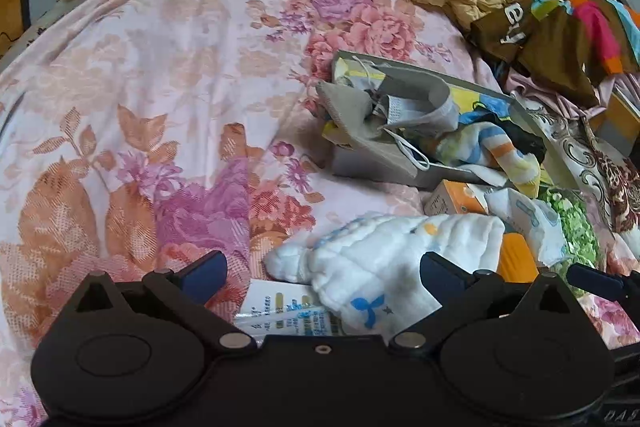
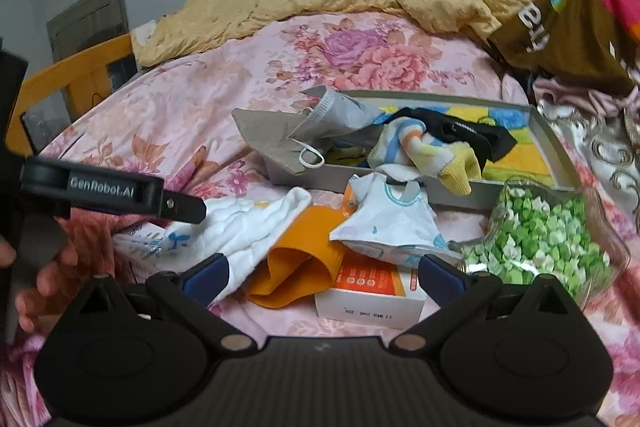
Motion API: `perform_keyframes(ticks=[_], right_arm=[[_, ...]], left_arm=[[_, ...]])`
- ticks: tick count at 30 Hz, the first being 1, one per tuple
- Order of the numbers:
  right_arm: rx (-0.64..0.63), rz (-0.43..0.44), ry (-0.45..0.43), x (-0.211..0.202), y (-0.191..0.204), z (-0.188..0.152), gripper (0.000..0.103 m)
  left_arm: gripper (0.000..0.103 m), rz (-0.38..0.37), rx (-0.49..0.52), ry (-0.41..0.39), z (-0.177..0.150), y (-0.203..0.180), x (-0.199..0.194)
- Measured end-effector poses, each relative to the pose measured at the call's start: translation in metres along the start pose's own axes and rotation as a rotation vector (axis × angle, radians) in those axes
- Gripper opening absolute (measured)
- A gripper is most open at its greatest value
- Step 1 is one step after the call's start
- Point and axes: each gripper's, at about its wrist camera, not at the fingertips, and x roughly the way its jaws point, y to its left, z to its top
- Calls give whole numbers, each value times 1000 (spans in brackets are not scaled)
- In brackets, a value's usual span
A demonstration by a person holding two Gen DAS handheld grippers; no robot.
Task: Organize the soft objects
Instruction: 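Grasp the white knitted hat with the left tool while the right tool grasps the orange cloth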
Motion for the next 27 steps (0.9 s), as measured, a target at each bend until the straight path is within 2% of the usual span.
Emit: perform_keyframes(ticks=[5,10,13,18,20,27], right_arm=[[142,36,28,5,-14,4,97],[217,45,32,10,-22,6,93],[235,34,35,13,-25,6,93],[243,22,35,16,-26,8,85],[238,24,37,17,-25,8,83],[220,44,41,21,-20,8,72]], left_arm=[[102,-68,-31,16,-1,2,0],[101,-133,-92,39,-3,7,3],[100,-140,-84,37,-4,6,4],[91,-165,-56,43,-5,4,6],[81,-175,-47,48,-5,3,7],[68,-208,-39,65,-5,1,9]])
